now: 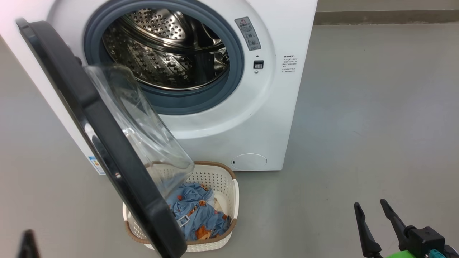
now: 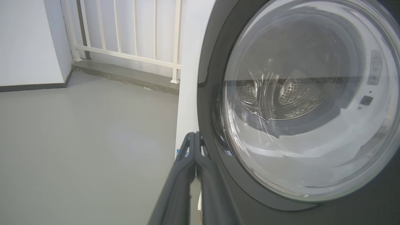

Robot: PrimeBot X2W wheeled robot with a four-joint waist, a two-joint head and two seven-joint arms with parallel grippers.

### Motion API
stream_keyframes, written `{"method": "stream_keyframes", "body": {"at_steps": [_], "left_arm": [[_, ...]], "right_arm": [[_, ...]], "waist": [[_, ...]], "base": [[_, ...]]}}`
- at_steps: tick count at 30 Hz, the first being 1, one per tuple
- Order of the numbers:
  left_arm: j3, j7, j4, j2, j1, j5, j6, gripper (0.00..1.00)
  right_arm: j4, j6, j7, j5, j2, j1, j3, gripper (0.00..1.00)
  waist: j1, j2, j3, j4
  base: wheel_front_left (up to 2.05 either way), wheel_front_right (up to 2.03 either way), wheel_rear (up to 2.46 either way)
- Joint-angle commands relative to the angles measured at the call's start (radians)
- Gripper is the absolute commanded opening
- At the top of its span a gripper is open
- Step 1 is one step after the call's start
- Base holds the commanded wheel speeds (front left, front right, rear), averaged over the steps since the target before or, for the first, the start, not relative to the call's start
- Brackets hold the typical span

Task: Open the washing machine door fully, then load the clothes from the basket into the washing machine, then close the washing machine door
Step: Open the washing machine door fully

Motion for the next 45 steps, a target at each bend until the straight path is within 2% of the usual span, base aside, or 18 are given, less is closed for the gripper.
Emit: {"method": "stream_keyframes", "body": {"at_steps": [1, 7, 9, 11, 17, 21, 24, 29, 33, 40, 45], "left_arm": [[0.052, -0.009, -0.041, 0.020, -0.035, -0.010, -0.003, 0.00], [0.185, -0.009, -0.199, 0.018, -0.099, -0.073, -0.001, 0.00], [0.216, -0.009, -0.289, 0.018, -0.120, -0.107, 0.012, 0.00], [0.202, -0.009, -0.399, 0.018, -0.130, -0.138, 0.036, 0.00], [0.004, -0.009, -0.688, 0.018, -0.112, -0.136, 0.040, 0.00], [-0.168, -0.001, -0.801, 0.018, -0.093, -0.101, 0.023, 0.00], [-0.314, 0.047, -0.856, 0.020, -0.087, -0.103, 0.011, 0.00], [-0.504, 0.127, -0.821, 0.020, -0.071, -0.129, 0.004, 0.00], [-0.568, 0.159, -0.751, 0.020, -0.061, -0.165, 0.006, 0.00], [-0.626, 0.250, -0.634, 0.021, -0.054, -0.193, 0.077, 0.00], [-0.654, 0.306, -0.609, 0.021, -0.050, -0.190, 0.099, 0.00]], "right_arm": [[-0.025, 0.002, -0.012, -0.001, -0.010, -0.029, 0.015, 1.00], [-0.028, 0.002, -0.012, -0.001, -0.008, -0.023, 0.012, 1.00], [-0.028, 0.002, -0.012, 0.000, -0.008, -0.023, 0.011, 1.00], [-0.029, 0.002, -0.012, 0.000, -0.007, -0.021, 0.008, 1.00], [-0.026, 0.002, -0.012, -0.001, -0.006, -0.015, 0.007, 1.00], [-0.022, 0.002, -0.012, -0.001, -0.005, -0.014, 0.010, 1.00], [-0.021, 0.002, -0.012, 0.000, -0.005, -0.017, 0.010, 1.00], [-0.018, 0.002, -0.012, 0.000, -0.002, -0.021, 0.013, 1.00], [-0.011, 0.002, -0.012, 0.002, 0.001, -0.019, 0.014, 1.00], [0.003, 0.002, -0.012, 0.001, 0.006, -0.013, 0.008, 1.00], [0.005, 0.002, -0.012, -0.001, 0.009, -0.011, 0.001, 1.00]], "waist": [[-0.0001, -0.0001, 0.000, 0.001], [-0.0001, -0.0001, 0.001, 0.009], [-0.0001, -0.0001, -0.001, 0.011], [-0.0001, -0.0001, -0.003, 0.016], [-0.0001, -0.0001, -0.007, 0.038], [-0.0001, -0.0001, -0.010, 0.050], [-0.0001, -0.0001, -0.009, 0.057], [-0.0001, -0.0001, -0.005, 0.063], [-0.0001, -0.0001, -0.003, 0.063], [-0.0001, -0.0001, 0.004, 0.061], [-0.0001, -0.0001, 0.015, 0.062]], "base": [[0.00, 0.00, 0.00], [0.00, 0.00, 0.00], [0.00, 0.00, 0.00], [0.00, 0.00, 0.00], [0.00, 0.00, 0.00], [0.00, 0.00, 0.00], [0.00, 0.00, 0.00], [0.00, 0.00, 0.00], [0.00, 0.00, 0.00], [0.00, 0.00, 0.00], [0.00, 0.00, 0.00]]}}
